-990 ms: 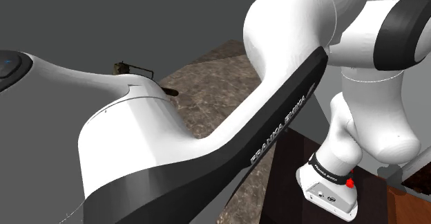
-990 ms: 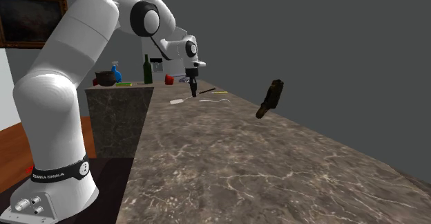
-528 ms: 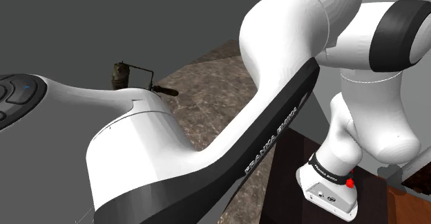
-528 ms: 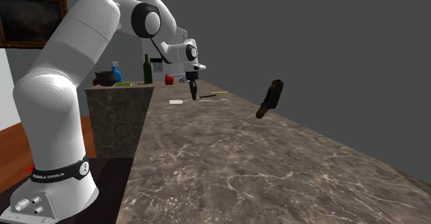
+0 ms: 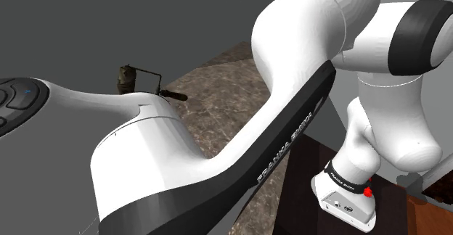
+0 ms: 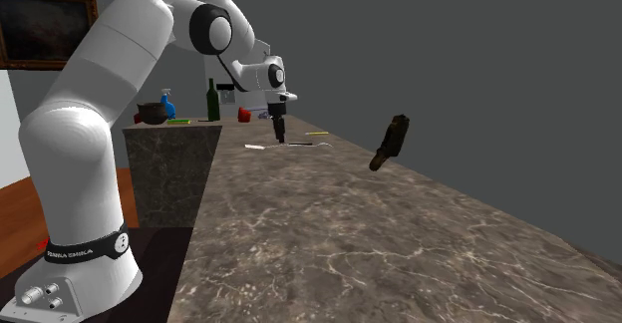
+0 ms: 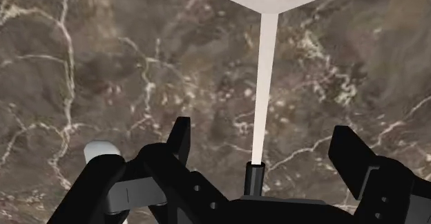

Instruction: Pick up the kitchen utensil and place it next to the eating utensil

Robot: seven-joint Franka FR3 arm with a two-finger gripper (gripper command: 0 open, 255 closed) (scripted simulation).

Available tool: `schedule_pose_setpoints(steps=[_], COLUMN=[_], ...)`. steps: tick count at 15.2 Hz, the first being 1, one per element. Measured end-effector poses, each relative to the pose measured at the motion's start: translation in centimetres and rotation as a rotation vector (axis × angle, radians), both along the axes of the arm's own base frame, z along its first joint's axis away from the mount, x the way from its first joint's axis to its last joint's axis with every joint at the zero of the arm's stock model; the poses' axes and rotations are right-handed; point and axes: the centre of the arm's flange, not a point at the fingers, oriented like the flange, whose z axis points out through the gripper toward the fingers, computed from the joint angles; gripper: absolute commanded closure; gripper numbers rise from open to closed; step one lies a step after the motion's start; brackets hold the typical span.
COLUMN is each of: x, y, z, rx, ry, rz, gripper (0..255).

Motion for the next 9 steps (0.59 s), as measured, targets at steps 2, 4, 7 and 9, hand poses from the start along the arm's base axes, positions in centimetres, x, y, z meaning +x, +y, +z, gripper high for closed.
schedule_pose_setpoints(steps=[2, 4, 7, 9], x=[0.0, -0.2, -0.3, -0.3], y=[0.1, 0.0, 0.0, -0.1], z=[0.8, 2.7, 4.7, 4.9], rx=[0.000, 0.001, 0.001, 0.000], ry=[0.000, 0.000, 0.000, 0.000], rz=[0.000, 0.000, 0.000, 0.000], gripper=[0, 0, 0, 0])
